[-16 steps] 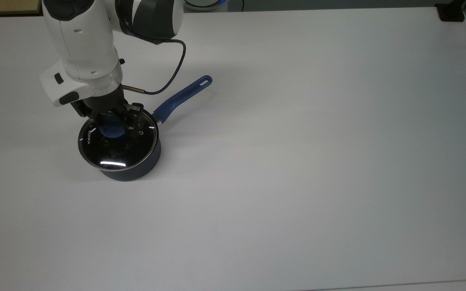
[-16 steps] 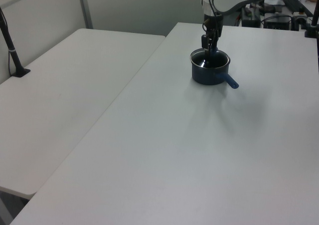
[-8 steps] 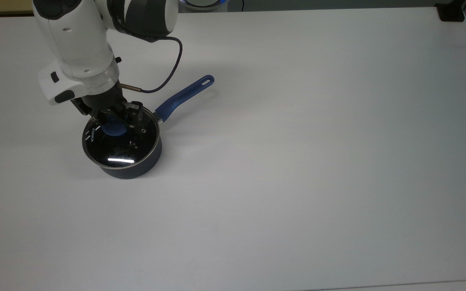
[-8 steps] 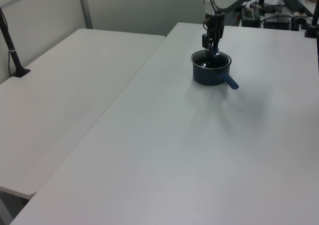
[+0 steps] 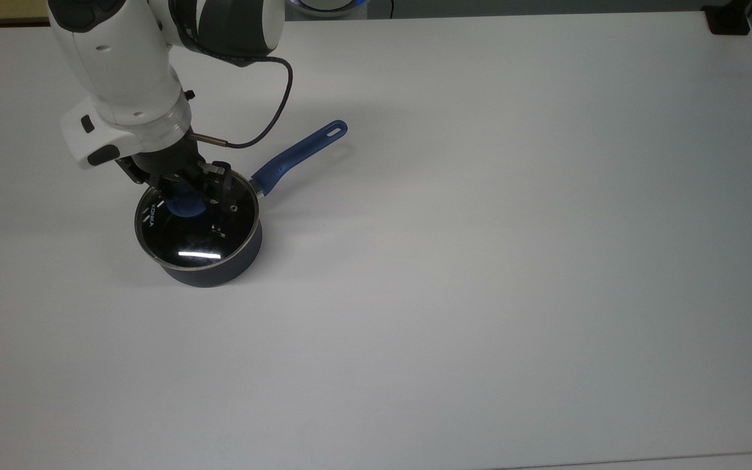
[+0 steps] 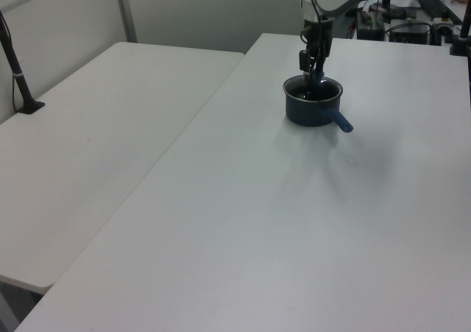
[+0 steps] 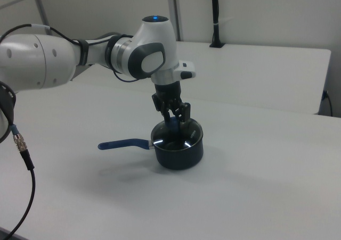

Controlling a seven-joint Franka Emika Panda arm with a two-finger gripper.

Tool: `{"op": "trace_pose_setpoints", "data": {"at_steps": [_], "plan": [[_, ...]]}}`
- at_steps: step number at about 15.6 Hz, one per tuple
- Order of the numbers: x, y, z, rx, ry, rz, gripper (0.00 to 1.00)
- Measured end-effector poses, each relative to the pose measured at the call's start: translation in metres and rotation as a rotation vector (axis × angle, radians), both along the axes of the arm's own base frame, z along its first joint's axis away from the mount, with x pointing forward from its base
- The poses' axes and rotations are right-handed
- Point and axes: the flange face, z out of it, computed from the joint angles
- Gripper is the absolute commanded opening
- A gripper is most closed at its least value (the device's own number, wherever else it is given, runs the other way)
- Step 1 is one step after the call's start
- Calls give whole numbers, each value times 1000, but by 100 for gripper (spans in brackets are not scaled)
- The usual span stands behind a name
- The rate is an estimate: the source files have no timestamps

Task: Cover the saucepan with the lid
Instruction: 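Lower the lid onto the saucepan rim and adjust its seating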

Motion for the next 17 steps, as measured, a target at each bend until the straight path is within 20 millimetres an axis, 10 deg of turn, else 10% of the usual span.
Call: {"op": "trace_pose_setpoints", "data": {"at_steps": [17], "plan": [[-7,2,0,15,69,40,37]]}}
